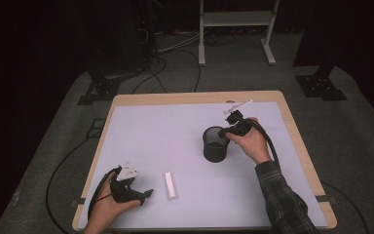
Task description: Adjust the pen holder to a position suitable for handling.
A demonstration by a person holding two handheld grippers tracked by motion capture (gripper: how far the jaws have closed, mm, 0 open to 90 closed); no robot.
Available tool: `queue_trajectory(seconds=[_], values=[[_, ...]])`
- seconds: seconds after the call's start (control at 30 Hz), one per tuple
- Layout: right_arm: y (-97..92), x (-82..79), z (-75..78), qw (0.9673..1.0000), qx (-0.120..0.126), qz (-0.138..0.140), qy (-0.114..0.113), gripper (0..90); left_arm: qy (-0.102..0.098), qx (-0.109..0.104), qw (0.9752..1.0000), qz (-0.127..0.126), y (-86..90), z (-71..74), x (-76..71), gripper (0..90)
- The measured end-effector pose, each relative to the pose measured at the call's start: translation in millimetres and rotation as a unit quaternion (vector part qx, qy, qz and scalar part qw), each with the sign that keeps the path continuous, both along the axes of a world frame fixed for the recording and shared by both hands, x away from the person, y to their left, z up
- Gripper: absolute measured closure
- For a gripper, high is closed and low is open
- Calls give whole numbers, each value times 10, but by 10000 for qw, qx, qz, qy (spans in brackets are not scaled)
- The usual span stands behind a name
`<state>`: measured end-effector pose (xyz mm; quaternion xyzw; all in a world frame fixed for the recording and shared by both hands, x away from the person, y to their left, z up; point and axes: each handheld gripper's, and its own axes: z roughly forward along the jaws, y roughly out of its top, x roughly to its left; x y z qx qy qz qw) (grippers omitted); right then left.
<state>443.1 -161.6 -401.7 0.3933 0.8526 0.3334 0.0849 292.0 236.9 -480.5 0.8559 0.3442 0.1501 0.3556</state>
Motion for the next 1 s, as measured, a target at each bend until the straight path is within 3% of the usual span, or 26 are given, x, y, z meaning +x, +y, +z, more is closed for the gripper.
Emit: queue_trajectory(seconds=[0.4,0.5,0.7,1.0], values=[[37,-10,26,10000,33,0,85,810,1,3,10000,-1,0,0,0,13],[40,-56,71,9996,188,123,146,810,1,0,10000,-2,0,0,0,13],[99,-180,157,9990,256,337,108,810,-4,9,10000,-2,1,1,0,13],[226,-339,179,9978,215,618,102,810,0,23,10000,-9,2,3,0,13]])
